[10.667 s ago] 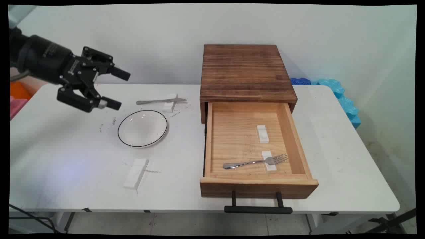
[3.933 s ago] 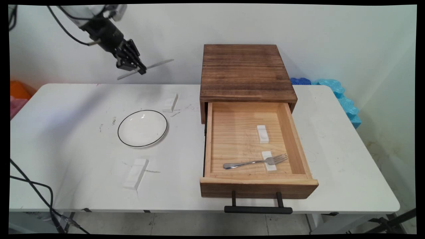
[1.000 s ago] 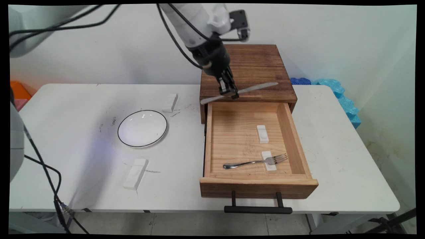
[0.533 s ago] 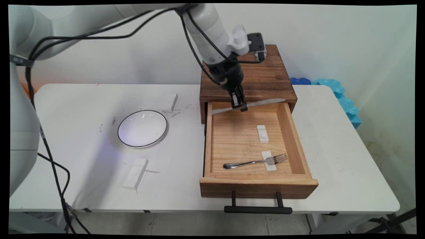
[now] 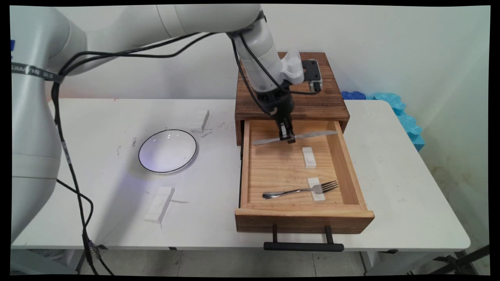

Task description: Place the picked object into the drawer

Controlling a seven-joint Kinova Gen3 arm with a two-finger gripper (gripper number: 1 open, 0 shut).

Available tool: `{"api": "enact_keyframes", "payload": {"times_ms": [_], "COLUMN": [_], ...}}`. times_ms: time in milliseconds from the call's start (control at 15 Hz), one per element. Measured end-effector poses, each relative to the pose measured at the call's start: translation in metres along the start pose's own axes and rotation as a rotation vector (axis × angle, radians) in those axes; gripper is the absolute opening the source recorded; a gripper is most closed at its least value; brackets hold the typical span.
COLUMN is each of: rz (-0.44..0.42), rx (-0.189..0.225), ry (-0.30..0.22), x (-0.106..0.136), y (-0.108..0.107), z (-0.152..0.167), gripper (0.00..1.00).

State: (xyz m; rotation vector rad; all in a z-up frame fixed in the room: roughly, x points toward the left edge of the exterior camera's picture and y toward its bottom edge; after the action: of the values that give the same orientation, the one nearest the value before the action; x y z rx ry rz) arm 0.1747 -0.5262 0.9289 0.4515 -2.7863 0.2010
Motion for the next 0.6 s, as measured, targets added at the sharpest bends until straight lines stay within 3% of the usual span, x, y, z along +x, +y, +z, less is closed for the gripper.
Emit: {"api": "enact_keyframes", "payload": {"times_ms": [600], "rz": [0.004], "rx": [-0.013], "ry": [-0.028], "x": [0.001], "y": [0.000], "z": [0.035], "gripper": [0.00]}}
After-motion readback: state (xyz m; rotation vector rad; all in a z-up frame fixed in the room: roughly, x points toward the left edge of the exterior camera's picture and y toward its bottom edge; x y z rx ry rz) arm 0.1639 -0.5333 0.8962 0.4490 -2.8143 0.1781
